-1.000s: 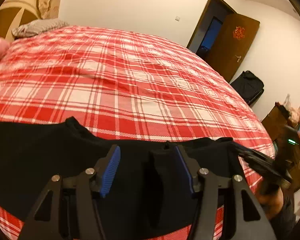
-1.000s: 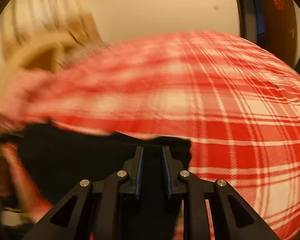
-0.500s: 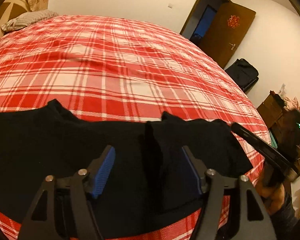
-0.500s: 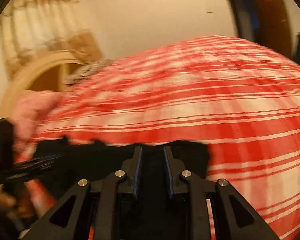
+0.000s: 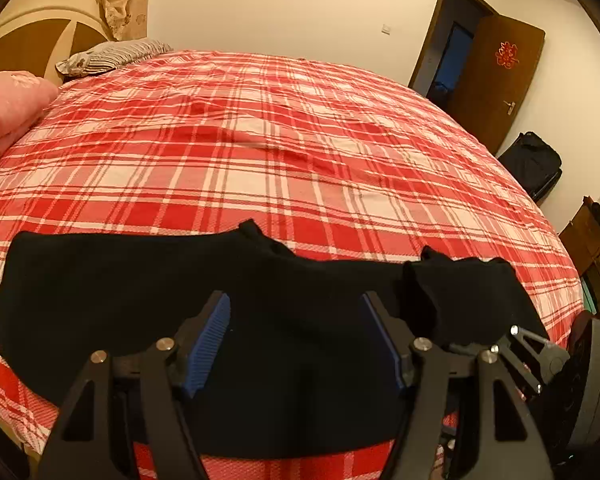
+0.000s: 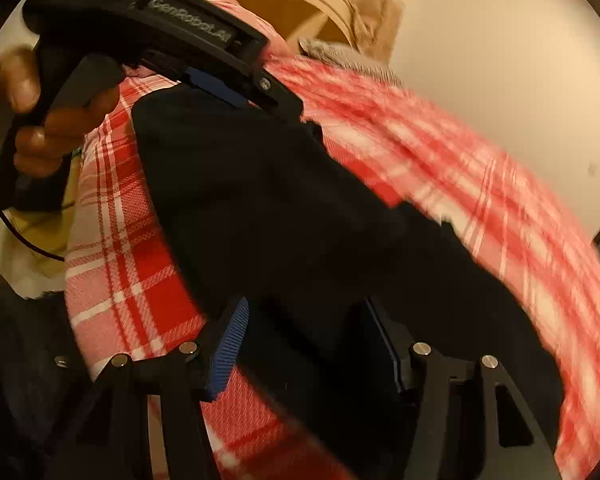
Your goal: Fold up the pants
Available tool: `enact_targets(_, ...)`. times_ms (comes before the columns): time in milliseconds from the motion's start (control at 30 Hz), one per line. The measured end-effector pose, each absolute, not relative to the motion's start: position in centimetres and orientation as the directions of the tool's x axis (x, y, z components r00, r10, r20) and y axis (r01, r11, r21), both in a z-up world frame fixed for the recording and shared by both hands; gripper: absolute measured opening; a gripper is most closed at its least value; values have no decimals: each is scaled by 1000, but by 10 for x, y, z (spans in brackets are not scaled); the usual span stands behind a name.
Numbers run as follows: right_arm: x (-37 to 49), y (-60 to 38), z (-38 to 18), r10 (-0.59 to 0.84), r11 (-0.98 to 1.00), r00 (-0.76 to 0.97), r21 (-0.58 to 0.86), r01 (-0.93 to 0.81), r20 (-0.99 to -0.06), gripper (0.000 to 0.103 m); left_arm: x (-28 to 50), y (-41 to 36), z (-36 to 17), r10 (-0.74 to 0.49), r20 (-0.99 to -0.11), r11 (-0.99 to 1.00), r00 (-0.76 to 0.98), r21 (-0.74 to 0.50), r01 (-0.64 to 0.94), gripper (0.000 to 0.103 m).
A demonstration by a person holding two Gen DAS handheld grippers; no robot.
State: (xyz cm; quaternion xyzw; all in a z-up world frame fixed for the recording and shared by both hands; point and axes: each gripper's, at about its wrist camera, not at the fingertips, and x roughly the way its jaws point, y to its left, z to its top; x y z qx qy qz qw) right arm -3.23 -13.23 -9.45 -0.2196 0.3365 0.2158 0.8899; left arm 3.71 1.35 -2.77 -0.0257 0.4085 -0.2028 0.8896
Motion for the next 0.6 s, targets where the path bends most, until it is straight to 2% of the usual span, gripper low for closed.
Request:
enact_targets(67,-25,-142,-87,303,843,636,-112,-527,-710,9,37,13,-27,-391,-716,912,578,-216,350,70)
enact_targets(100,-21,-153,-81,342,865,627,-26,-502,-700,7,37,12,-27,-396,-714,909,577,-218,355,70)
enact_targets(200,-19,-190,-66,467,869,597,215,-446,-652,7,38,8,-27,-421,-708,898,567,-235,373,70)
enact_targets(233,-21,-213,-58,539,841,600,347,-414,-591,7,39,5,-27,-441,-705,888,555,-251,386,70)
enact_targets(333,-30,-261,-48,588,785,659,527,-325,-469,7,41,-6,-29,-475,-700,868,532,-276,412,71)
enact_targets(467,-40,-312,-42,615,648,733,716,-260,-290,7,43,-33,-38,-524,-711,834,470,-314,454,73)
enact_targets(600,-47,-335,-40,622,554,762,788,-266,-180,7,42,-64,-50,-571,-721,789,392,-352,503,73)
